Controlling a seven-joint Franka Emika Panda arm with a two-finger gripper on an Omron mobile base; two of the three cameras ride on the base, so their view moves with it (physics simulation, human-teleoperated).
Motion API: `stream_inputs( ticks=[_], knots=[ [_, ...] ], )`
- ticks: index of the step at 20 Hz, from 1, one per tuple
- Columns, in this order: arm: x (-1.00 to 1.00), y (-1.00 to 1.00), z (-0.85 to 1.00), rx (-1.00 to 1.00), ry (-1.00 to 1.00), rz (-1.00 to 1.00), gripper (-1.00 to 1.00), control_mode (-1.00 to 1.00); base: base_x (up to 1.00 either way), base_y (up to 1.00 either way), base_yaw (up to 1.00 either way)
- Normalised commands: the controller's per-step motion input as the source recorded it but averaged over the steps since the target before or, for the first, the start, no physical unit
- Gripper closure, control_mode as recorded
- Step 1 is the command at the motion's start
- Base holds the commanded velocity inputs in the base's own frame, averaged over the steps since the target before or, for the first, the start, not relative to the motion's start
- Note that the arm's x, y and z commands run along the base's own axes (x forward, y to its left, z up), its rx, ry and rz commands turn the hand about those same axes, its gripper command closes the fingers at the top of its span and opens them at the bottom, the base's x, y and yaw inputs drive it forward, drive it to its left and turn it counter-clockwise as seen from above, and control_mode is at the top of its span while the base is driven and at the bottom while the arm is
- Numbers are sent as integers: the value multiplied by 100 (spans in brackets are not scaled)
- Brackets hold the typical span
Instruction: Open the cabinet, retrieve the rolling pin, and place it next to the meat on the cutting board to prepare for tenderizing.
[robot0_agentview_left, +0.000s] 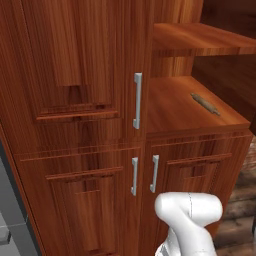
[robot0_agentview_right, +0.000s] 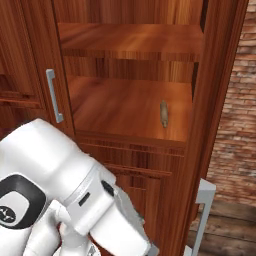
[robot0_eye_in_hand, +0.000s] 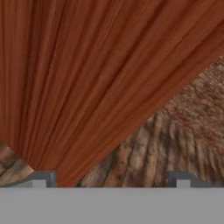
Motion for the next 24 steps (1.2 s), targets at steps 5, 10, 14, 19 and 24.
stream_inputs(
  ticks=[5, 10, 14, 19, 24],
  knots=[
    [-38, 56, 0, 0, -31, 0, -100, -100, 0, 0, 0],
    [-45, 63, 0, 0, -23, 0, -100, -100, 0, 0, 0],
    [-25, 67, 0, 0, -17, 0, -100, -100, 0, 0, 0],
    [3, 68, 11, 0, -6, 0, -100, -100, 0, 0, 0],
    [32, 51, 26, 0, 0, 2, -100, -100, 0, 0, 0]
  ],
)
